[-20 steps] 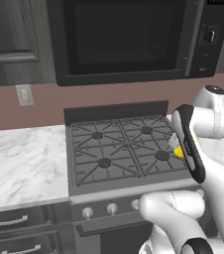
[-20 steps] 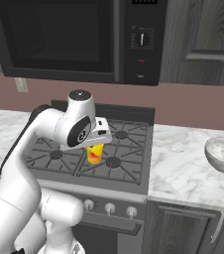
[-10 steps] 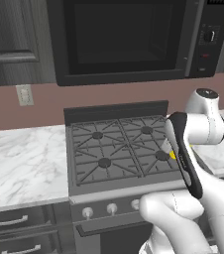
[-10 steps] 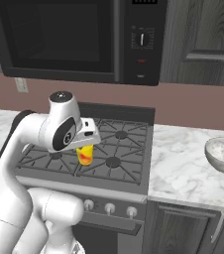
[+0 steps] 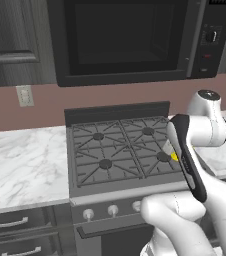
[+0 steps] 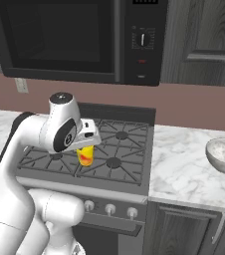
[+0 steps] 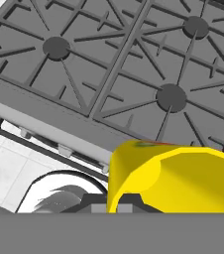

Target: Pick the cup and bowl from the counter and place them on the counter next to the sink.

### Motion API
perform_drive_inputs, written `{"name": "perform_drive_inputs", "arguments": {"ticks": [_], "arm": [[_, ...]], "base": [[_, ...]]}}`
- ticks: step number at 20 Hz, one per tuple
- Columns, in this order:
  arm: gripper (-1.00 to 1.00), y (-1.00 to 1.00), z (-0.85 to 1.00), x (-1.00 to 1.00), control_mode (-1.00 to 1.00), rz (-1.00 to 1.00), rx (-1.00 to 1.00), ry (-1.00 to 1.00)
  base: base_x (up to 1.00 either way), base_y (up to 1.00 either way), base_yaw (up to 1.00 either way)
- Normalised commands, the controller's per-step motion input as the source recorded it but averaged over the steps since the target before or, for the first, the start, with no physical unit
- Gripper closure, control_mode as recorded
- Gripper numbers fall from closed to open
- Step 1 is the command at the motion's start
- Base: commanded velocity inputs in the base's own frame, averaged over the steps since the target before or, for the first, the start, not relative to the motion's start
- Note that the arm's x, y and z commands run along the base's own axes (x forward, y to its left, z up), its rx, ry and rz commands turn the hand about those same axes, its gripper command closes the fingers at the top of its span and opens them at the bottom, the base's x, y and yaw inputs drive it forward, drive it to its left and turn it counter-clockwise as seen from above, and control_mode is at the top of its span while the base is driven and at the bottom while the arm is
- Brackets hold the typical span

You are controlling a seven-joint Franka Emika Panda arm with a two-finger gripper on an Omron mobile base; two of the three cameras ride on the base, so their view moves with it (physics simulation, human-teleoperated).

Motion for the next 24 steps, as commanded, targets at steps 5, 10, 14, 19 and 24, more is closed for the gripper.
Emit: {"name": "perform_drive_inputs", "arguments": {"ticks": [5, 10, 14, 19, 24], "arm": [[1.0, 0.0, 0.0, 0.0, 1.0, 0.0, 0.0, 0.0], [1.0, 0.0, 0.0, 0.0, 1.0, 0.0, 0.0, 0.0], [1.0, 0.0, 0.0, 0.0, 1.0, 0.0, 0.0, 0.0], [1.0, 0.0, 0.0, 0.0, 1.0, 0.0, 0.0, 0.0], [1.0, 0.0, 0.0, 0.0, 1.0, 0.0, 0.0, 0.0]], "base": [[-0.6, 0.06, 0.0], [-0.95, 0.02, -0.06], [-0.01, -0.02, 0.06], [0.0, 0.34, 0.68], [0.05, 0.46, 0.85]]}}
